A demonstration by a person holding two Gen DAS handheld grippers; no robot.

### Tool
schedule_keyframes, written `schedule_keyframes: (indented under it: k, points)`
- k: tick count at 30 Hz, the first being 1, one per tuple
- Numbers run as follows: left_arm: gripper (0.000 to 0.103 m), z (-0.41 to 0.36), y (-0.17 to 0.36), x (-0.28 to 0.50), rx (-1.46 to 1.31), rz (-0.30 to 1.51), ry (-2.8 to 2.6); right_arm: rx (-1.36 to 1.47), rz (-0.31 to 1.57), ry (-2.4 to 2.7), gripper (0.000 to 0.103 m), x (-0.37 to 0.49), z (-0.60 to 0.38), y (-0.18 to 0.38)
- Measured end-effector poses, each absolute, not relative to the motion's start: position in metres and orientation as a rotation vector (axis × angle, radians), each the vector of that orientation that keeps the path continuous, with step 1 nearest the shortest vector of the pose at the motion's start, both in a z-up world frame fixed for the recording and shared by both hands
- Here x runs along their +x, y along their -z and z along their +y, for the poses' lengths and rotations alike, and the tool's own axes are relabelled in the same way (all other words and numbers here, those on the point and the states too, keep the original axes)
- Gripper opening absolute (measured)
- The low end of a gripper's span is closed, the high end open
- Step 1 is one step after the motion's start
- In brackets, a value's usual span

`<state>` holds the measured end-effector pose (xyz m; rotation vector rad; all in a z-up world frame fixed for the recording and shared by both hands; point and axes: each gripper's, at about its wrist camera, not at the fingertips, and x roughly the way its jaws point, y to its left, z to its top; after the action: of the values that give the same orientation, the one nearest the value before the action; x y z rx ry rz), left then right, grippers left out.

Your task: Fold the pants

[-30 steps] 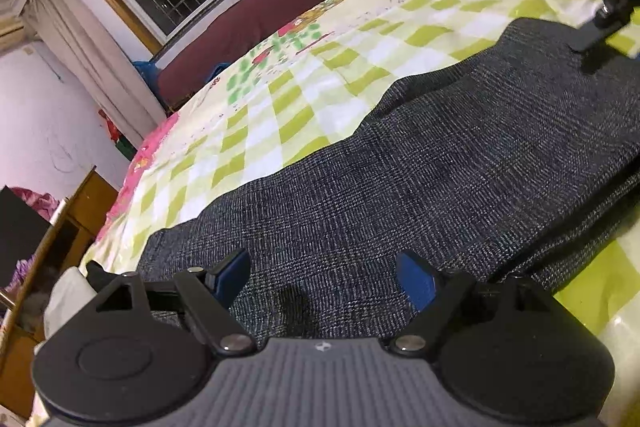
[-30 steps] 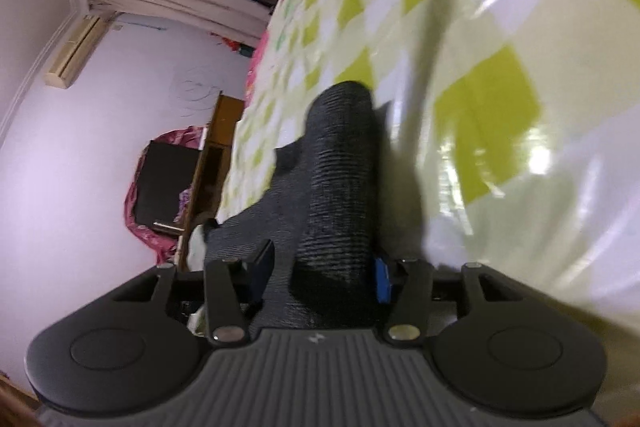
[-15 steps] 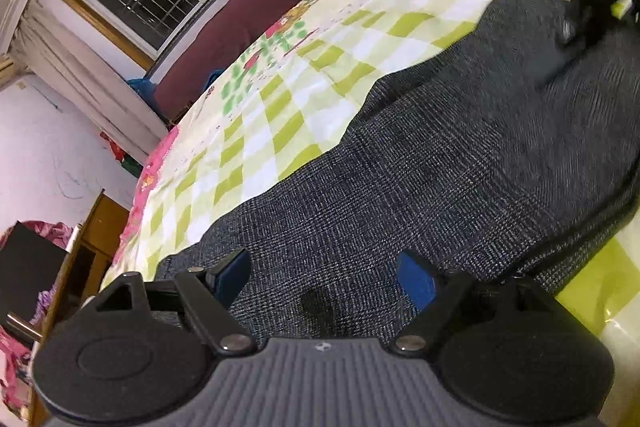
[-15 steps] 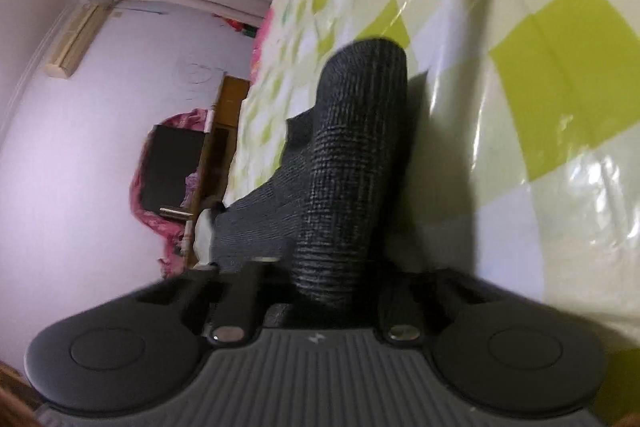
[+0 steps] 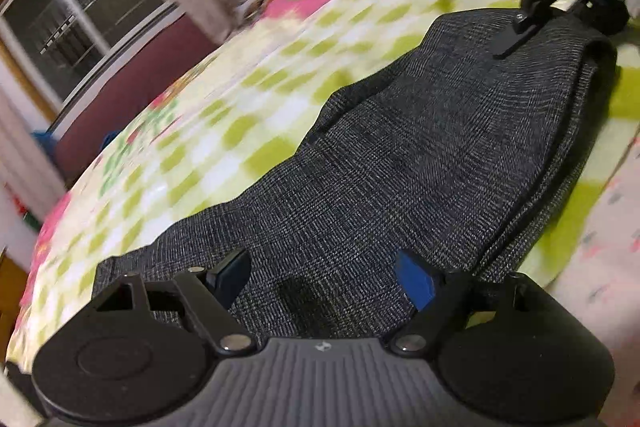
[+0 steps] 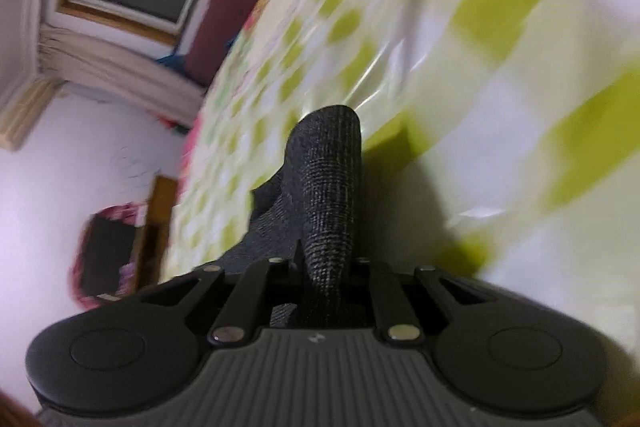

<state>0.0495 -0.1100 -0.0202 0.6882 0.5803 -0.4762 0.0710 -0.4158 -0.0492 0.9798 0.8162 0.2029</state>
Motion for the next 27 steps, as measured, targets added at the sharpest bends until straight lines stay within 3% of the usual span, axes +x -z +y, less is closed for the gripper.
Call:
schedule_keyframes:
  k: [6, 12, 15, 19, 22, 27]
  points:
    - [0.092, -0.138, 0.005, 0.025, 0.651, 0.444, 0.572, 0.906, 0.804, -0.137, 0.011, 0.061, -0.408, 0.013]
    - [0.085, -0.145, 0.027, 0.027, 0.587, 0.553, 0.577, 0.819, 0.826, -0.116, 0.011, 0.047, -0.406, -0.014]
    - [0.089, -0.134, 0.017, 0.025, 0.524, 0.529, 0.582, 0.763, 0.799, -0.106, 0.011, 0.047, -0.397, -0.038]
    - [0.088, -0.118, 0.021, 0.056, 0.373, 0.685, 0.571, 0.600, 0.846, -0.094, 0.011, 0.061, -0.357, -0.056]
    - [0.088, -0.093, 0.006, 0.052, 0.292, 0.627, 0.560, 0.585, 0.833, -0.105, 0.012, 0.069, -0.341, -0.069]
    - [0.088, -0.069, 0.003, 0.035, 0.383, 0.508, 0.496, 0.528, 0.858, -0.088, 0.012, 0.086, -0.317, -0.087]
